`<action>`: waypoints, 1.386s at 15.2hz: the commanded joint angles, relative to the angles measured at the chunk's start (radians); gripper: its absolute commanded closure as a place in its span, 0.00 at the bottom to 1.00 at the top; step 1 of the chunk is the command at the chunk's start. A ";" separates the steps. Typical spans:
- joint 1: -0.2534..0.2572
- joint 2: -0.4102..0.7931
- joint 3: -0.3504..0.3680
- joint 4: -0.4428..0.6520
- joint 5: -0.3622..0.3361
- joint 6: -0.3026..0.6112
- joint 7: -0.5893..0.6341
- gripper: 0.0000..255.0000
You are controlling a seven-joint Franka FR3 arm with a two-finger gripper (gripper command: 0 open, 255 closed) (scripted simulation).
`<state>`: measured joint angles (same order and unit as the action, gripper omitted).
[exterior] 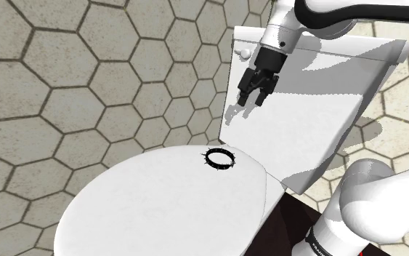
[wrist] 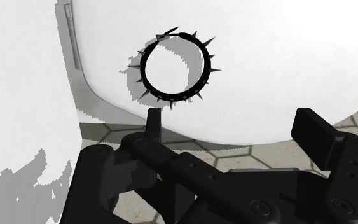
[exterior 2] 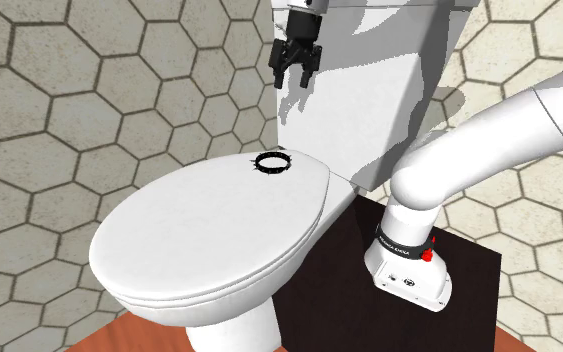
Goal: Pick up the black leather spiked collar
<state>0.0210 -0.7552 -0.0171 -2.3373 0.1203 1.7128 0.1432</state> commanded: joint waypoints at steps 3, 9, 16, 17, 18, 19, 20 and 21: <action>-0.004 0.037 0.004 -0.031 -0.017 0.046 -0.011 0.00; -0.019 0.172 0.015 -0.104 -0.072 0.187 -0.035 0.00; -0.047 0.372 0.024 -0.147 -0.152 0.355 -0.043 0.00; -0.051 0.402 0.024 -0.149 -0.165 0.378 -0.042 0.00; -0.051 0.408 0.024 -0.158 -0.165 0.392 -0.041 0.00; -0.051 0.415 0.024 -0.166 -0.166 0.407 -0.041 0.00; -0.051 0.422 0.024 -0.174 -0.166 0.422 -0.040 0.00; -0.052 0.429 0.024 -0.182 -0.167 0.437 -0.039 0.00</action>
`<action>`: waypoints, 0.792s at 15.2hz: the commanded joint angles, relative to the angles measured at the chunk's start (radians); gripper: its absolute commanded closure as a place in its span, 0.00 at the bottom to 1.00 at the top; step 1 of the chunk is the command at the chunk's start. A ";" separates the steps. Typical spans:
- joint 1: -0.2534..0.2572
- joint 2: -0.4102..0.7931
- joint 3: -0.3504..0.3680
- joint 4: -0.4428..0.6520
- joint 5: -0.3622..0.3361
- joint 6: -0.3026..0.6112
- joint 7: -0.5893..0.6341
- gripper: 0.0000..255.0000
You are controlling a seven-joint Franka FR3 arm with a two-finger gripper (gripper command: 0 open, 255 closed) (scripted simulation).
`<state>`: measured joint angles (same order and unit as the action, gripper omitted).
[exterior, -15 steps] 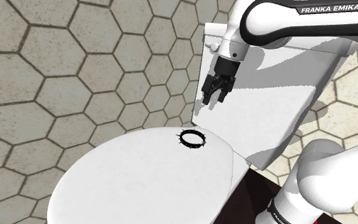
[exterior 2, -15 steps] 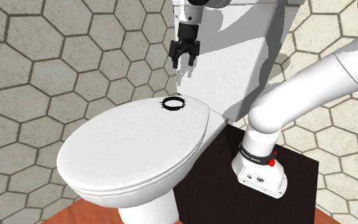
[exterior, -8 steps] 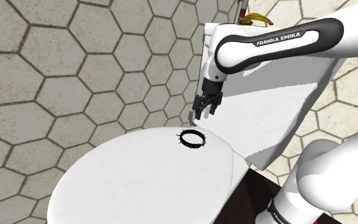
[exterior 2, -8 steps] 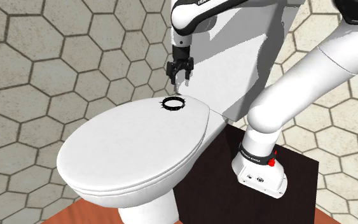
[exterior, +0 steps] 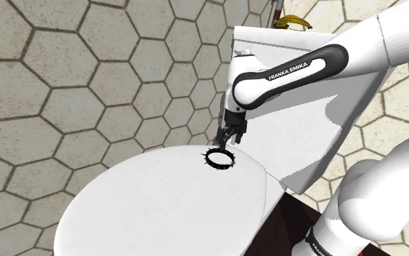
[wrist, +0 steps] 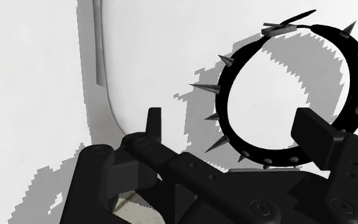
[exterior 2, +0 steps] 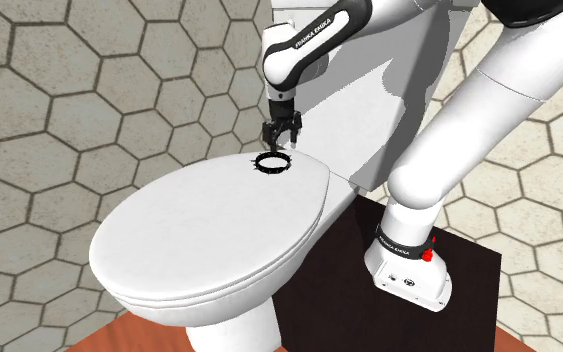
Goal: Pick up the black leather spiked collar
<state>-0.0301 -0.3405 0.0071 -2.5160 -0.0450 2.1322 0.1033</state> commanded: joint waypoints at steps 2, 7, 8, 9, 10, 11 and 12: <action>-0.001 0.030 0.000 -0.019 -0.002 0.048 0.002 0.00; -0.001 0.043 0.000 -0.030 -0.003 0.072 0.004 1.00; -0.001 0.043 0.000 -0.030 -0.003 0.073 0.004 1.00; -0.001 0.043 0.000 -0.030 -0.003 0.073 0.004 1.00; -0.001 0.043 0.000 -0.030 -0.003 0.073 0.004 1.00; -0.001 0.043 0.000 -0.030 -0.003 0.073 0.004 1.00; -0.001 0.042 0.000 -0.030 -0.003 0.073 0.004 1.00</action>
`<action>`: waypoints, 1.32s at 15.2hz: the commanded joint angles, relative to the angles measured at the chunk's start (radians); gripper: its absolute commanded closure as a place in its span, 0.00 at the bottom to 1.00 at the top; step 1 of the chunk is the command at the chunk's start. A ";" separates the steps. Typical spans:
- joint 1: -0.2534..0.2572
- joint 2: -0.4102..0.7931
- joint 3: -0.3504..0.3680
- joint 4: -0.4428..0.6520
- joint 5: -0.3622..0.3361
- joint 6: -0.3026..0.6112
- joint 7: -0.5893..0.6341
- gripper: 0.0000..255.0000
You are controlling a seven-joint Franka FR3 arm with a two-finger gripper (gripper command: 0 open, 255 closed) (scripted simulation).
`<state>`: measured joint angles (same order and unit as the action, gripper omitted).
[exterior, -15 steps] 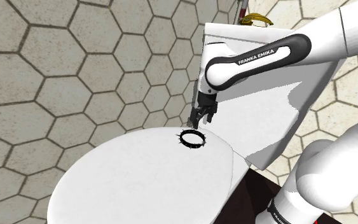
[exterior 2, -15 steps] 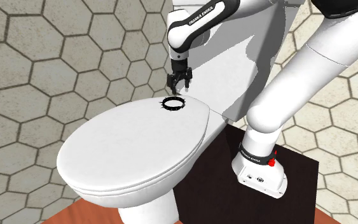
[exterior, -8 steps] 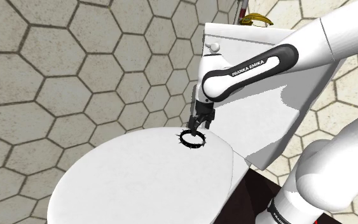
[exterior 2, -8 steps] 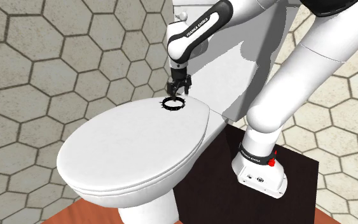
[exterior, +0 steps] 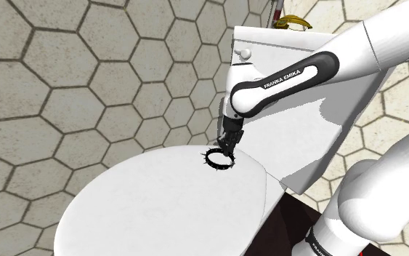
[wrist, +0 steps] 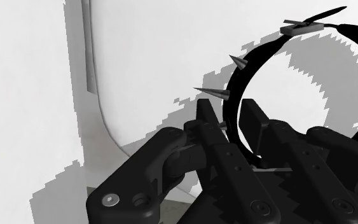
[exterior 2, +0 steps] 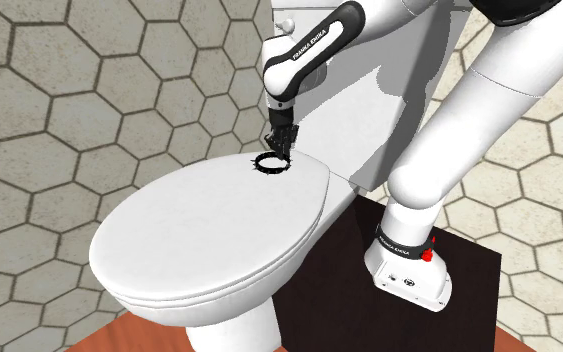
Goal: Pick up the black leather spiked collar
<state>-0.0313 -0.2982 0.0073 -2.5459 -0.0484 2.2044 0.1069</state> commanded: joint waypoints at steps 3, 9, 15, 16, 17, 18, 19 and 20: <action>0.000 0.000 0.000 0.000 0.000 0.000 0.000 1.00; 0.001 -0.038 0.000 0.038 0.003 -0.076 -0.004 1.00; 0.002 -0.074 0.000 0.090 0.005 -0.164 -0.008 1.00; 0.002 -0.079 0.000 0.100 0.006 -0.179 -0.009 1.00; 0.002 -0.084 0.000 0.109 0.006 -0.193 -0.009 1.00; 0.002 -0.089 0.000 0.119 0.006 -0.208 -0.010 1.00; 0.002 -0.093 0.000 0.129 0.007 -0.222 -0.010 1.00; 0.002 -0.094 0.000 0.131 0.007 -0.225 -0.010 1.00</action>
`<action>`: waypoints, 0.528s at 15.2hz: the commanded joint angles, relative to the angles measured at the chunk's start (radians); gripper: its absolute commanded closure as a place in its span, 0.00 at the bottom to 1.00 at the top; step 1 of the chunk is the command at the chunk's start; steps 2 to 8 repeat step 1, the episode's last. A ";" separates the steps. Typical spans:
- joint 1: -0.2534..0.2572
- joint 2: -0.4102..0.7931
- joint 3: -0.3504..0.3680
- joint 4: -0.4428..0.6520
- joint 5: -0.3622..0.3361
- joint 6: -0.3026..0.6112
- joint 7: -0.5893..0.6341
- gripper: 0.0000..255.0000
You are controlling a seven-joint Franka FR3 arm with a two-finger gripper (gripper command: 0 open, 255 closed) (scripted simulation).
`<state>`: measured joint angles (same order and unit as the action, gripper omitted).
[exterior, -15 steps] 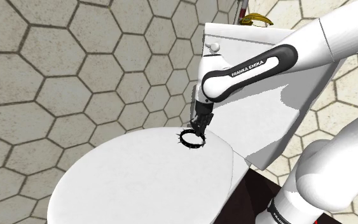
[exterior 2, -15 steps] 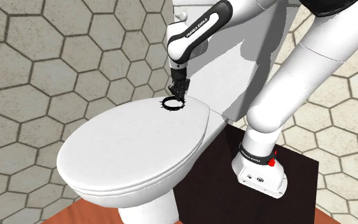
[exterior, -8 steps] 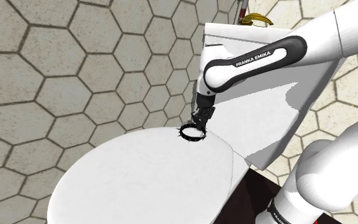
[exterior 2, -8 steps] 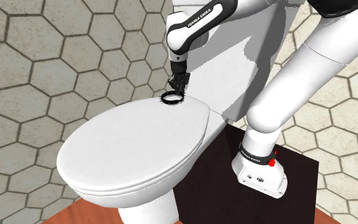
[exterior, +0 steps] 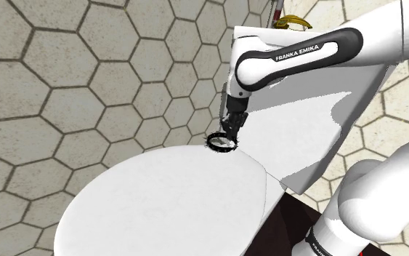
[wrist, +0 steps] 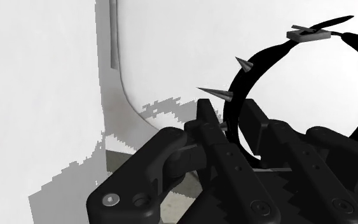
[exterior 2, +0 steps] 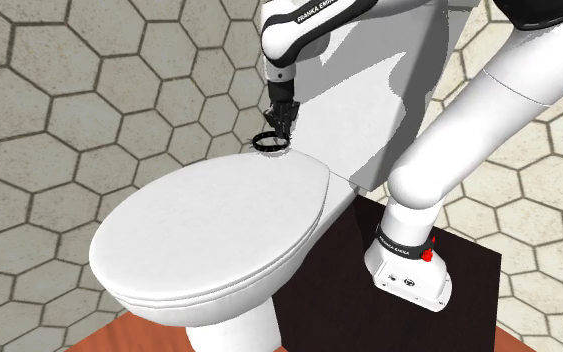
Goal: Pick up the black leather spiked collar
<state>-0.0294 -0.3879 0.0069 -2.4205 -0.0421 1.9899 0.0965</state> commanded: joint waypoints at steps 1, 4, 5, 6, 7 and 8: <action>0.000 -0.004 0.000 0.005 0.000 -0.010 0.000 1.00; 0.000 -0.004 0.000 0.005 0.000 -0.010 0.000 1.00; 0.000 -0.004 0.000 0.005 0.000 -0.010 0.000 1.00; 0.000 -0.004 0.000 0.005 0.000 -0.010 0.000 1.00; 0.000 -0.004 0.000 0.005 0.000 -0.010 0.000 1.00; 0.000 -0.004 0.000 0.005 0.000 -0.010 0.000 1.00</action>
